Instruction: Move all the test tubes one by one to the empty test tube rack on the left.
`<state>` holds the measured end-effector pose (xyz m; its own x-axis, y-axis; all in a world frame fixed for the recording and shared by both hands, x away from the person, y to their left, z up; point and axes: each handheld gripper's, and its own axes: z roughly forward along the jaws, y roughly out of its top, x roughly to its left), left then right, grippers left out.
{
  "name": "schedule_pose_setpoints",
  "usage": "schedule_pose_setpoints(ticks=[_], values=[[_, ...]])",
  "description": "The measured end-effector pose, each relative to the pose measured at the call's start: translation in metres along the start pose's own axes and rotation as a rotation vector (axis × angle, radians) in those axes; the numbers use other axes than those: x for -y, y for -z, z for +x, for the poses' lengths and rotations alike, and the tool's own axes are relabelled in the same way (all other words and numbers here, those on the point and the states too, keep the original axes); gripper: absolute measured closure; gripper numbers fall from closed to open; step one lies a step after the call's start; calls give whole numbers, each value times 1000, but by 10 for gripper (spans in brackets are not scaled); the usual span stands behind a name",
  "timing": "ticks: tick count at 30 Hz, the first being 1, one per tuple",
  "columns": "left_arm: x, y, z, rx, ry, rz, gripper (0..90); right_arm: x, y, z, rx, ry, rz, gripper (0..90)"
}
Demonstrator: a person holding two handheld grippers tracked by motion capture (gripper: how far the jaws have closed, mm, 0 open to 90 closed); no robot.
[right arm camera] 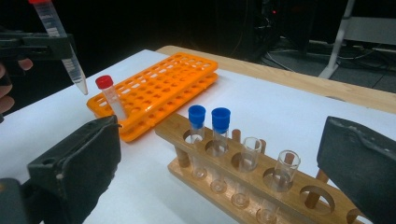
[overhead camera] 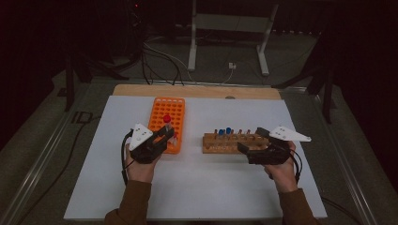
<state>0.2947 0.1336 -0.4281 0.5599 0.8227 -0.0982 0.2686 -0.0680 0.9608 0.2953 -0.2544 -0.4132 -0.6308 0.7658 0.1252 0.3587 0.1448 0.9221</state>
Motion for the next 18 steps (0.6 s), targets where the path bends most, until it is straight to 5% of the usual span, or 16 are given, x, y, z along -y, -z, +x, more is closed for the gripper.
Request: schedule_pose_setpoints(ticks=[18], values=[[28,-23,15,-88,-6,49,749,1,-2,1,-16,-9,-1,0]])
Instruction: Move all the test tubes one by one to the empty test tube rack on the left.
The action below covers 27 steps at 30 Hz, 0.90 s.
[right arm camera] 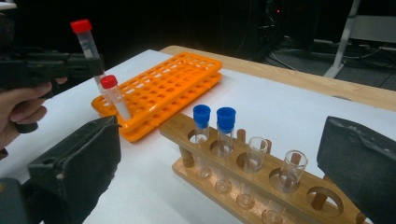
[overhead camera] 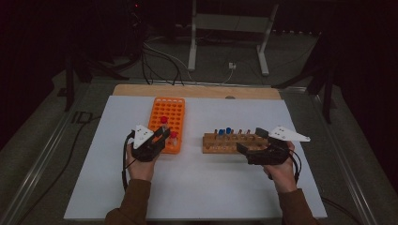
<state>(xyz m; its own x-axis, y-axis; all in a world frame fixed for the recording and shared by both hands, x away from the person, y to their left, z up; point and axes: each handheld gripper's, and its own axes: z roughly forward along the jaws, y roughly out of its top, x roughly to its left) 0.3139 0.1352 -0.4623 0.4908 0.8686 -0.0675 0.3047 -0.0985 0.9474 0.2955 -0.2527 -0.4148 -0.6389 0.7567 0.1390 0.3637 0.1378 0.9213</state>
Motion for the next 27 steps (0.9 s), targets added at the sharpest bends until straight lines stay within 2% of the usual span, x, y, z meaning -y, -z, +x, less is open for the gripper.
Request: schedule_pose_setpoints(ticks=[6,13,18,27], values=[[9,-6,1,-7,18,18,749,0,1,0,-3,0,-2,0],[17,-12,2,-24,3,43,748,0,0,1,-11,3,1,0],[24,-14,1,-23,0,85,749,1,0,1,-19,6,3,0],[33,-18,-2,-32,-47,174,754,1,1,0,-26,6,2,0]])
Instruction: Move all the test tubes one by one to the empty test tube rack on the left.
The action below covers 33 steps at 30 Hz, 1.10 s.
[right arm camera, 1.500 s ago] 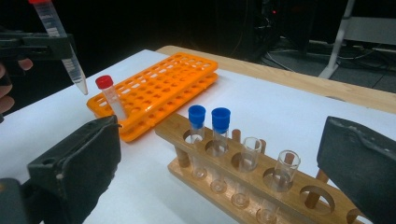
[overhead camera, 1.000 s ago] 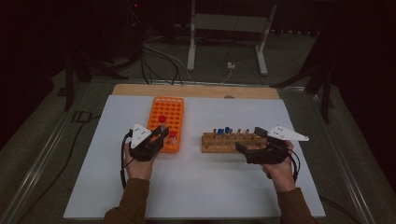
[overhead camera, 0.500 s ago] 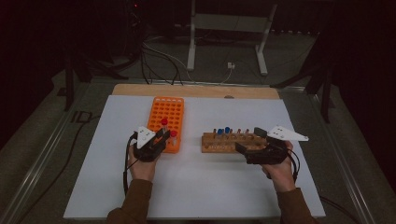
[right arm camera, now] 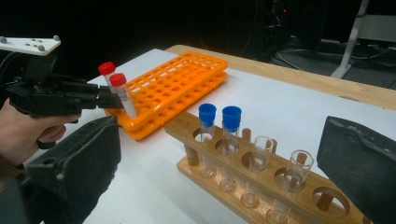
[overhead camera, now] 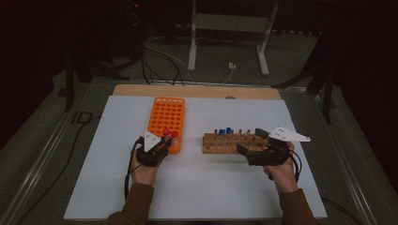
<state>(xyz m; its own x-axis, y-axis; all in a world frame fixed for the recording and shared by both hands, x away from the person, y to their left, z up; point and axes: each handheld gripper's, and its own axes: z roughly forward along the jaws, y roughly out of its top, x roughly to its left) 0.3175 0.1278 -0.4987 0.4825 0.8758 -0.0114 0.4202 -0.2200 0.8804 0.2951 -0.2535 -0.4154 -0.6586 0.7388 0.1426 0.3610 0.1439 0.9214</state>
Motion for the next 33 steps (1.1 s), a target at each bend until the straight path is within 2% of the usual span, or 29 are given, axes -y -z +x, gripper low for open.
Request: schedule_pose_setpoints(ticks=[5,10,14,21,24,27,33], values=[[2,-2,0,6,-12,31,755,2,-2,-1,0,-2,11,0],[2,-3,1,11,-6,39,754,3,-4,-1,-6,-7,17,0],[1,-2,1,17,15,41,739,3,-5,-1,-9,-5,20,0],[-1,8,4,51,54,41,601,4,-3,-7,-1,-17,15,0],[-2,13,5,48,61,35,527,4,-4,-9,3,-24,13,3],[-4,19,7,80,100,3,498,4,-5,-10,7,-26,12,12],[-11,32,6,113,150,-52,256,4,-10,-10,23,-12,28,78]])
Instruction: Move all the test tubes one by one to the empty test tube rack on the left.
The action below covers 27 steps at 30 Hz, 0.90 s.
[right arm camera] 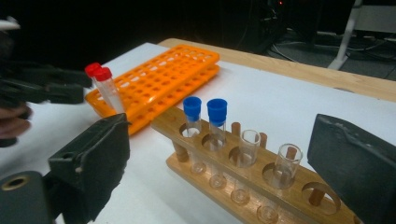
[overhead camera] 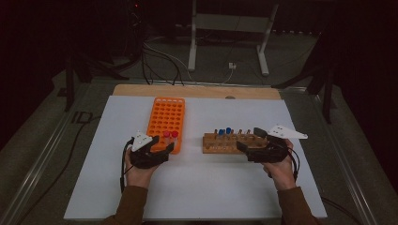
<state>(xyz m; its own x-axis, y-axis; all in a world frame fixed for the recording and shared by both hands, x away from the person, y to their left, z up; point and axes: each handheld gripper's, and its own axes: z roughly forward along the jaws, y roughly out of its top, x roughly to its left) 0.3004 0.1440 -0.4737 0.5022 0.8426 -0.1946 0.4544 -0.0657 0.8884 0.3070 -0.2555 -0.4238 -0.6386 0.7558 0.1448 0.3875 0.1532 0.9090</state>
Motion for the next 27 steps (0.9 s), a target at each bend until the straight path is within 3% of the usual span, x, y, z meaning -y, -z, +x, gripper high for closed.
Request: schedule_pose_setpoints(ticks=[4,7,14,20,27], values=[[-6,8,-3,6,12,-30,123,-1,-7,0,47,18,28,162],[-9,11,-5,-10,7,-35,16,-2,-11,-1,51,28,35,261],[-12,13,-7,2,9,-44,6,1,-23,-7,66,10,35,441],[-13,16,-7,1,14,-57,6,9,-32,-13,132,11,41,488],[-14,15,-8,2,14,-57,7,8,-24,-22,189,-5,-24,538]])
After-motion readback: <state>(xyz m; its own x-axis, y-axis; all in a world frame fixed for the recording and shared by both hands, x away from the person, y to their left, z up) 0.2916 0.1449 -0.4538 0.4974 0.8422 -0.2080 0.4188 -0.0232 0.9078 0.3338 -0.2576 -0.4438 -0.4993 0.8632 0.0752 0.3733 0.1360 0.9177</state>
